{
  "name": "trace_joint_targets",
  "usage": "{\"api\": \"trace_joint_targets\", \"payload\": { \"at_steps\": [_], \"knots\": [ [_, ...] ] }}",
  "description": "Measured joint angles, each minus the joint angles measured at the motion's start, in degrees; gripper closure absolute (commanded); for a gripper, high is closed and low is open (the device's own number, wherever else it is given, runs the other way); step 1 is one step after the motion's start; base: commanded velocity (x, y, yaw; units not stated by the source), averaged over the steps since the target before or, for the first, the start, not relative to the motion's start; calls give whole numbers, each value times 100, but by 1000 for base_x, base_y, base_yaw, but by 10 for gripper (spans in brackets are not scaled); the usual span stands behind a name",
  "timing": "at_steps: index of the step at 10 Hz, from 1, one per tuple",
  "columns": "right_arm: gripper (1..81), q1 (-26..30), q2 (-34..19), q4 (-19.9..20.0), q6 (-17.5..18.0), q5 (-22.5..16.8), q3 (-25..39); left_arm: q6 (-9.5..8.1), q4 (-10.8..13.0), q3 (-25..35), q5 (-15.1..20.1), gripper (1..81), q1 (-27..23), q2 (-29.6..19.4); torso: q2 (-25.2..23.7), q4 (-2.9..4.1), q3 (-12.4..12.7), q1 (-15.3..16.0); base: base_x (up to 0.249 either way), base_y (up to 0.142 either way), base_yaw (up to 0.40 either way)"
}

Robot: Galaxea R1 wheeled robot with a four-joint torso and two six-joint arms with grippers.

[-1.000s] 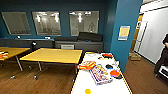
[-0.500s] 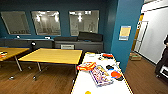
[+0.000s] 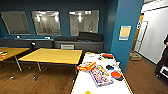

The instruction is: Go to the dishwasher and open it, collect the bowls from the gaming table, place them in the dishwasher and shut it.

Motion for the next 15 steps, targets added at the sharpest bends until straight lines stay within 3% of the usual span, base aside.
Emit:
{"api": "trace_joint_targets", "payload": {
  "at_steps": [2, 5, 7, 12, 15],
  "knots": [
    [10, 13, -566, 20, 102, 138, 909, -16, 0, 472, 2, 10, 0, -256, 0, 0, 0, 0, 0, 0, 0],
    [10, 27, -1999, 63, 307, 527, 2438, -41, 0, 1406, -74, 10, 0, -846, 0, 0, 0, 0, 0, 0, 0],
    [10, -67, -2701, 79, 406, 769, 3159, -57, -21, 1532, -127, 10, 2, -1061, 0, 0, 0, 0, 0, 0, 0],
    [10, -210, -4893, 124, 1224, 1703, 4966, -59, -24, 1586, -149, 10, 2, -937, 0, 0, 0, 0, 0, 0, 0],
    [10, -122, -5954, 135, 2104, 2133, 5589, -59, -22, 1582, -149, 10, 0, -885, 0, 0, 0, 0, 0, 0, 0]
  ]
}}
